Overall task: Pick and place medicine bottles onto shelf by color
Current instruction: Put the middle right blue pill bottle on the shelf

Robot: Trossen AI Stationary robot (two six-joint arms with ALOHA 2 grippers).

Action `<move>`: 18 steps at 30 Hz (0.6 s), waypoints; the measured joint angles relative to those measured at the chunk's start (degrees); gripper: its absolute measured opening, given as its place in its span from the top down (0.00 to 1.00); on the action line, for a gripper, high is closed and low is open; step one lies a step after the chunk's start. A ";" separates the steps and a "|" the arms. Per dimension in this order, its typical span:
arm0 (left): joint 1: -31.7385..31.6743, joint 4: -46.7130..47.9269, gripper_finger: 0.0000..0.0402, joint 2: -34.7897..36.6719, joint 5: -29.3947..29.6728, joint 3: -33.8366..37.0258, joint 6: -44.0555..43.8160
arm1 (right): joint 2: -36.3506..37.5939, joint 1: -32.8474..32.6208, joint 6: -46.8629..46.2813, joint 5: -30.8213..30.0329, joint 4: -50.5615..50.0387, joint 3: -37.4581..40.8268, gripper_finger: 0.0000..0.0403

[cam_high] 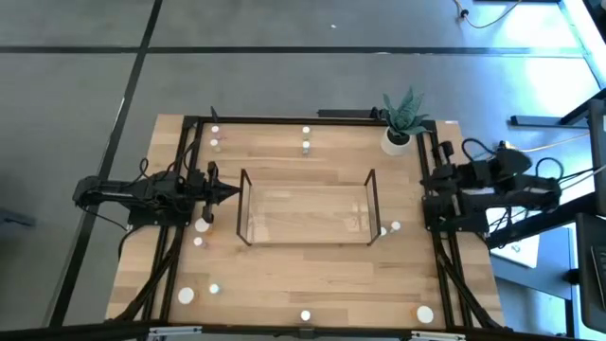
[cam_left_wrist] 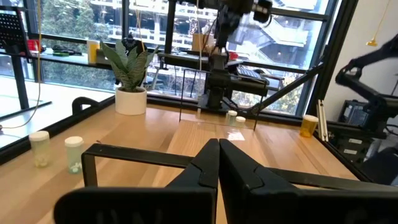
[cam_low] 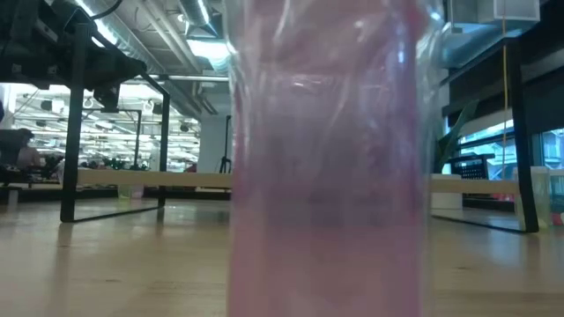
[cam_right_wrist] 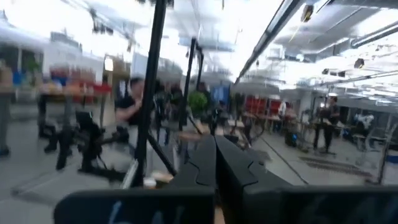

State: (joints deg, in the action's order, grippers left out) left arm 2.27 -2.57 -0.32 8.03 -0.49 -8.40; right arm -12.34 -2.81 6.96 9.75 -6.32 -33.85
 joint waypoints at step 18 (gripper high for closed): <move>0.00 0.01 1.00 0.00 0.00 0.02 0.01 | -42.72 -0.02 5.54 -11.64 -54.05 -52.96 1.00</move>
State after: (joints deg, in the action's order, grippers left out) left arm 2.27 -2.56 -0.32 8.03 -0.47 -8.39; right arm -55.06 -2.83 12.49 -1.89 -60.37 -86.82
